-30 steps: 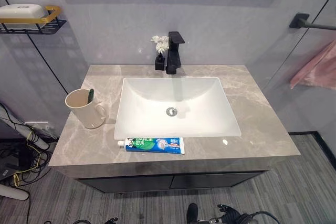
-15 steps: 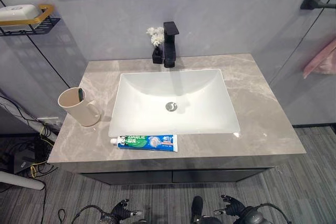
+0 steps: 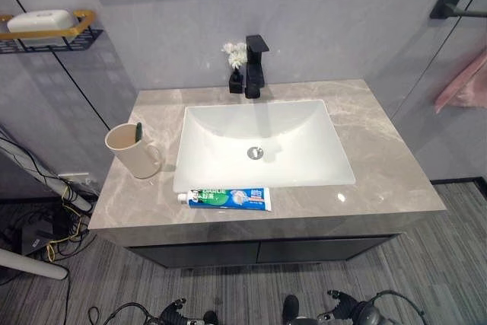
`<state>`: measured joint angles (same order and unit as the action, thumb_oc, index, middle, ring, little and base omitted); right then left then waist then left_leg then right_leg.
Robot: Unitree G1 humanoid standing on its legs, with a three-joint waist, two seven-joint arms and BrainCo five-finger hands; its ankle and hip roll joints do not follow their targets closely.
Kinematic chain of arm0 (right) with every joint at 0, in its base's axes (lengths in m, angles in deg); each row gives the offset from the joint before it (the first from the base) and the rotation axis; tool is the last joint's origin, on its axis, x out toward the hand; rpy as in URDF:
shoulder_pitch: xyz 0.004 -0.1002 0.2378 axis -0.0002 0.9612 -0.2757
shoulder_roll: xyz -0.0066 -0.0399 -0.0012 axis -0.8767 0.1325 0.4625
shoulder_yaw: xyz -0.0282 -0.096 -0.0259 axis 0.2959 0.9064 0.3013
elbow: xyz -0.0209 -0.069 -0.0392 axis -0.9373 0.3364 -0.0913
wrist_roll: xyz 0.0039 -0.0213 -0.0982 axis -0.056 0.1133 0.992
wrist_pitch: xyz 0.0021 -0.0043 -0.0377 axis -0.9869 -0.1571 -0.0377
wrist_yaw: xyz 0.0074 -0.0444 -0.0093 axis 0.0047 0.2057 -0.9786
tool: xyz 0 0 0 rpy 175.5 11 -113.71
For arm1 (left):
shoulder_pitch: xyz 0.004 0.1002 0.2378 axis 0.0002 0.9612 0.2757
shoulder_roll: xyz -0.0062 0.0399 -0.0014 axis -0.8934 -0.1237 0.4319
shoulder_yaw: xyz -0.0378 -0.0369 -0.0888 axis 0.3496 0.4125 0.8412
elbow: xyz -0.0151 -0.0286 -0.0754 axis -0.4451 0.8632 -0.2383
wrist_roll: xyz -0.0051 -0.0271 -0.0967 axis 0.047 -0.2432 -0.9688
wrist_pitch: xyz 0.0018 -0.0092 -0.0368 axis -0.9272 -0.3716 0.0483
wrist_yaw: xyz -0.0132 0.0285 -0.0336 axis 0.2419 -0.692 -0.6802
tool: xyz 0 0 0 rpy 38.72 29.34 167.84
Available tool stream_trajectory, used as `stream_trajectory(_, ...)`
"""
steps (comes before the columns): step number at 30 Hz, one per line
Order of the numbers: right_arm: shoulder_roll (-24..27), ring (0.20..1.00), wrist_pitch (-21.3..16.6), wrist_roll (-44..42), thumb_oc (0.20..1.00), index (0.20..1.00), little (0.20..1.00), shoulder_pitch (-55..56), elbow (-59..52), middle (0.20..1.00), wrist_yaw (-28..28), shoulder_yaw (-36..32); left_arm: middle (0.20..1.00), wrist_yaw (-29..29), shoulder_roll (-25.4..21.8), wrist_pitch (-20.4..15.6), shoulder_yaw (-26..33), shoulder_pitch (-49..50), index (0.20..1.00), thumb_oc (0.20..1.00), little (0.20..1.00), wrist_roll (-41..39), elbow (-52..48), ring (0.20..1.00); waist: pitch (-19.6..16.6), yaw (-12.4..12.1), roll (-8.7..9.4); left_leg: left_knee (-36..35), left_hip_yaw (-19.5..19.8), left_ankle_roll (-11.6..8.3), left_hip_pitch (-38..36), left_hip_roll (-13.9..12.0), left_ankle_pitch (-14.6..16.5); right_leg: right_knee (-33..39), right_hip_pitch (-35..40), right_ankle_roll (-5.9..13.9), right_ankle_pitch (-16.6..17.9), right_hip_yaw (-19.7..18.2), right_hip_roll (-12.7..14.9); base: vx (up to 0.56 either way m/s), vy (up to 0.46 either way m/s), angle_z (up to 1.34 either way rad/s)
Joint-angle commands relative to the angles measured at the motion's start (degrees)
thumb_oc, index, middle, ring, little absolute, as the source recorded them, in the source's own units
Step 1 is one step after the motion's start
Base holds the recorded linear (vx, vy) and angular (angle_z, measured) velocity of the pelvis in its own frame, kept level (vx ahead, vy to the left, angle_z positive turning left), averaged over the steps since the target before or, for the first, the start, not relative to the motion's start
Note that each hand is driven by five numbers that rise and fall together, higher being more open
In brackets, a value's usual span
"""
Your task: Put brush and paste in cup on sink, flatten towel.
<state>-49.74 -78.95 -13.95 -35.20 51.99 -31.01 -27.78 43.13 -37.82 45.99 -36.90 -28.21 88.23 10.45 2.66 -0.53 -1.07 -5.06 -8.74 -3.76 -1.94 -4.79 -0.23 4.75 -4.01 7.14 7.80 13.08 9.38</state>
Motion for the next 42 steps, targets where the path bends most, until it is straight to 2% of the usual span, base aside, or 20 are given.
stream_trajectory(1,-1.13,1.0,0.62,-1.55,1.0,1.0,1.0,-3.43,2.87,1.0,0.56,1.1,1.0,-0.6,0.32,-0.63,0.79,-3.81,1.0,1.0,1.0,0.19,2.95,1.0,2.3,-0.83,1.42,0.06,1.17,-0.98,1.87,1.06,-1.2,0.25,1.18,2.98,0.27,-0.97,3.79,-0.05,0.047,0.05)
stream_trajectory(6,-1.02,1.0,1.04,-6.37,1.0,1.0,1.0,-2.38,4.46,1.0,0.6,-1.97,1.0,-0.46,-0.45,-1.08,1.23,-2.36,1.0,1.0,1.0,-1.45,1.66,1.0,2.12,-1.45,1.37,0.06,2.98,-0.82,1.83,1.12,-1.4,0.25,2.79,3.31,0.12,0.9,4.43,0.01,0.012,0.11)
stream_trajectory(11,-0.43,1.0,0.86,-7.79,1.0,1.0,1.0,-2.16,4.35,1.0,0.17,-3.19,1.0,0.16,-4.73,-2.9,-1.22,0.36,1.0,1.0,1.0,2.7,-7.61,1.0,2.08,-2.39,1.12,0.06,4.5,-0.94,2.06,1.17,-1.62,0.25,3.56,3.43,-0.24,2.44,4.61,-0.01,-0.005,0.27)
stream_trajectory(13,-0.04,1.0,0.68,-7.89,1.0,1.0,1.0,-2.78,5.26,1.0,0.02,-4.26,1.0,3.37,-11.34,-4.4,-3.17,6.27,1.0,1.0,1.0,7.34,-17.96,1.0,1.83,-3.68,0.82,0.06,5.07,-1.07,2.37,0.85,-1.82,0.25,3.88,3.63,-0.53,3.11,4.45,0.0,-0.022,0.18)
stream_trajectory(16,-0.02,1.0,0.42,-7.05,1.0,1.0,1.0,-3.61,6.59,1.0,-0.55,-5.01,1.0,5.73,-16.95,-5.57,-4.04,10.19,1.0,1.0,1.0,11.84,-22.62,1.0,1.47,-4.62,0.78,0.06,5.34,-1.24,2.45,0.5,-1.91,0.25,4.26,3.71,-0.95,3.52,4.12,0.01,-0.023,0.15)
stream_trajectory(19,-0.01,1.0,0.24,-6.91,1.0,1.0,1.0,-3.92,6.82,1.0,-0.87,-5.48,1.0,5.53,-21.87,-6.18,-2.8,11.47,1.0,1.0,1.0,15.47,-25.29,1.0,1.17,-5.34,0.69,0.06,5.98,-1.42,2.46,0.12,-2.13,0.25,4.72,3.54,-1.43,4.12,3.74,0.0,0.0,0.0)
stream_trajectory(21,0.27,1.0,0.24,-7.48,1.0,1.0,1.0,-3.87,6.5,1.0,-0.96,-5.69,1.0,5.16,-27.64,-8.11,-3.23,12.04,1.0,1.0,1.0,19.53,-32.4,1.0,1.06,-5.86,0.39,0.06,6.5,-1.52,2.6,-0.02,-2.16,0.25,5.03,3.53,-1.74,4.65,3.63,0.0,-0.02,0.05)
stream_trajectory(22,0.27,1.0,0.46,-7.77,1.0,1.0,1.0,-3.67,6.38,1.0,-0.87,-5.98,1.0,5.42,-34.16,-9.32,-2.51,13.34,1.0,1.0,1.0,23.23,-39.13,1.0,0.73,-6.36,0.27,0.06,7.04,-1.66,2.67,-0.11,-2.22,0.25,5.48,3.46,-2.12,5.18,3.39,0.01,-0.031,0.23)
stream_trajectory(23,0.11,1.0,0.46,-7.78,1.0,1.0,1.0,-3.62,6.36,1.0,-0.84,-6.06,1.0,5.7,-34.65,-9.16,-2.19,13.74,1.0,1.0,1.0,23.16,-39.82,1.0,0.7,-6.36,0.42,0.06,7.11,-1.68,2.67,-0.13,-2.21,0.25,5.51,3.45,-2.14,5.25,3.37,0.01,-0.033,0.26)
stream_trajectory(25,0.48,1.0,0.57,-7.78,1.0,1.0,1.0,-3.68,6.16,1.0,-0.76,-6.07,1.0,6.31,-39.64,-10.22,-0.77,15.24,1.0,1.0,1.0,24.97,-46.32,1.0,0.42,-6.89,0.19,0.06,7.54,-1.7,2.7,-0.22,-2.28,0.25,5.87,3.47,-2.43,5.63,3.25,0.01,-0.02,0.09)
stream_trajectory(28,0.5,1.0,0.84,-8.05,1.0,1.0,1.0,-3.58,5.65,1.0,-0.55,-6.46,1.0,6.8,-45.87,-10.84,4.78,18.68,1.0,1.0,1.0,25.31,-56.27,1.0,-0.06,-7.33,0.2,0.06,7.78,-1.72,2.55,-0.2,-2.19,0.25,6.12,3.48,-2.56,5.96,3.2,0.01,-0.011,0.09)
stream_trajectory(29,0.39,1.0,0.85,-8.04,1.0,1.0,1.0,-3.59,5.63,1.0,-0.54,-6.37,1.0,6.99,-46.04,-10.74,5.21,19.11,1.0,1.0,1.0,25.2,-56.63,1.0,-0.07,-7.24,0.29,0.06,7.76,-1.72,2.54,-0.2,-2.19,0.25,6.12,3.48,-2.56,5.95,3.2,0.02,-0.01,0.17)
stream_trajectory(30,0.55,1.0,0.94,-8.02,1.0,1.0,1.0,-3.3,5.06,1.0,-0.27,-6.62,1.0,6.58,-48.05,-11.46,8.77,20.75,1.0,1.0,1.0,24.58,-62.12,1.0,-0.17,-7.78,0.06,0.06,7.82,-1.73,2.47,-0.17,-2.26,0.25,6.23,3.48,-2.54,6.02,3.28,0.02,-0.009,0.12)
stream_trajectory(33,0.14,1.0,1.76,-8.44,1.0,1.0,1.0,-2.36,5.21,1.0,0.64,-6.39,1.0,5.36,-49.75,-11.82,18.34,24.11,1.0,1.0,1.0,21.17,-72.64,1.0,-0.18,-7.89,0.17,0.06,7.91,-1.78,2.55,0.04,-2.34,0.25,6.16,3.45,-2.44,6.07,3.43,0.01,-0.004,0.02)
stream_trajectory(37,-0.17,1.0,2.28,-9.52,1.0,1.0,1.0,-2.09,5.2,1.0,1.31,-6.52,1.0,4.31,-48.69,-11.42,22.93,24.21,1.0,1.0,1.0,18.07,-77.04,1.0,-0.01,-7.23,0.26,0.06,7.68,-1.86,2.52,0.08,-2.36,0.25,5.97,3.36,-2.32,5.73,3.47,0.0,0.0,0.0)
stream_trajectory(42,-0.05,1.0,3.08,-11.51,1.0,1.0,1.0,-1.41,5.98,1.0,2.36,-8.04,1.0,2.65,-44.89,-10.32,24.53,20.7,1.0,1.0,1.0,12.98,-78.49,1.0,-0.66,-5.59,0.12,0.06,5.69,-1.88,1.29,-0.21,-1.7,0.25,5.63,3.26,-2.19,3.89,3.3,0.02,0.007,-0.09)
